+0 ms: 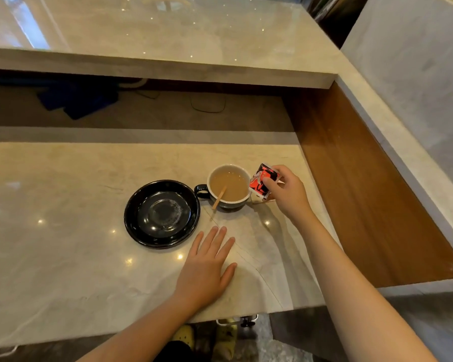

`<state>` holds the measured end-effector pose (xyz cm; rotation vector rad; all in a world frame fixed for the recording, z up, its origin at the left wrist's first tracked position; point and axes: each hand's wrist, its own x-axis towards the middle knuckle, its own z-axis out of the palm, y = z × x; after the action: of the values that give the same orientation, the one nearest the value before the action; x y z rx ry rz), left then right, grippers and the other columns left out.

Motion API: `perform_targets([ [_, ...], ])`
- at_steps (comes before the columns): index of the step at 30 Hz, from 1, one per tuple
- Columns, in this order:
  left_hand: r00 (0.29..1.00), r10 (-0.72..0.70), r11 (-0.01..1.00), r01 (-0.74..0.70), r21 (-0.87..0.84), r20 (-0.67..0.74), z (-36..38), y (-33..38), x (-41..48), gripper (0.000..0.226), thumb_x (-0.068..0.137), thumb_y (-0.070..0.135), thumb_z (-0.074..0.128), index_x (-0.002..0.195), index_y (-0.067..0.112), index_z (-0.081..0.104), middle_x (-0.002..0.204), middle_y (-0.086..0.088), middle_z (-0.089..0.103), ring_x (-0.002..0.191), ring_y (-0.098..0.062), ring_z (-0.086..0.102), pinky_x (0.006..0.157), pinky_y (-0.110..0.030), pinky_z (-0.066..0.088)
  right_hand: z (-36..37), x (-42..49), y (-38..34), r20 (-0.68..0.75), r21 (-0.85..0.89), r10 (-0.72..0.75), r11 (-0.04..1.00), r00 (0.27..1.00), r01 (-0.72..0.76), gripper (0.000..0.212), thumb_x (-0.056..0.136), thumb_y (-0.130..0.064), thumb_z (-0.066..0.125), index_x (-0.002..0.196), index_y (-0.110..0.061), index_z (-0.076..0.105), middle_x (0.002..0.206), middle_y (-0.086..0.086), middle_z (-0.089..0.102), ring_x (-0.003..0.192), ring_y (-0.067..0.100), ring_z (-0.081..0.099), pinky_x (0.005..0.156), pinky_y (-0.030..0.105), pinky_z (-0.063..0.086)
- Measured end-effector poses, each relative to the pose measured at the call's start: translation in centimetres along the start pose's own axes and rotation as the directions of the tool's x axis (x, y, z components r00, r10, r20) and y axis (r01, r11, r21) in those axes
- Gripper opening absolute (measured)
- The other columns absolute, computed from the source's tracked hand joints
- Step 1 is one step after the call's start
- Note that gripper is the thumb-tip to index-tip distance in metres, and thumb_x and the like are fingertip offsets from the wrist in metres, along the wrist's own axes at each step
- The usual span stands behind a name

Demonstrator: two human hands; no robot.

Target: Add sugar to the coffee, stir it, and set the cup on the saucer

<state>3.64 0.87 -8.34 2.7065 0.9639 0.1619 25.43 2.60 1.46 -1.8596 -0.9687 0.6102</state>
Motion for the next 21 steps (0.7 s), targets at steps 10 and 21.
perform_targets([
  [10,0.999,-0.016,1.0,0.016,0.012,0.032,-0.1,0.0,0.1,0.058,0.093,0.053,0.022,0.145,0.027,0.025,0.156,-0.001,0.016,0.143,-0.018,0.003,0.115,-0.049,-0.002,0.6,2.2,0.0,0.039,-0.186,-0.049,0.981,0.998,0.055,0.026,0.089,-0.021,0.057,0.114,-0.013,0.051,0.115,0.007,0.062,0.093,0.013,0.057,0.06,0.011,0.042],
  [21,1.0,-0.01,1.0,0.01,0.004,0.013,0.0,0.0,0.0,0.056,0.094,0.052,0.028,0.142,0.024,0.033,0.154,-0.002,0.025,0.143,-0.019,0.011,0.115,-0.045,0.01,0.7,2.9,-0.6,0.04,-0.318,-0.104,0.942,0.994,0.111,0.02,0.084,-0.023,0.065,0.101,-0.015,0.06,0.103,0.006,0.067,0.085,0.009,0.054,0.055,0.007,0.034],
])
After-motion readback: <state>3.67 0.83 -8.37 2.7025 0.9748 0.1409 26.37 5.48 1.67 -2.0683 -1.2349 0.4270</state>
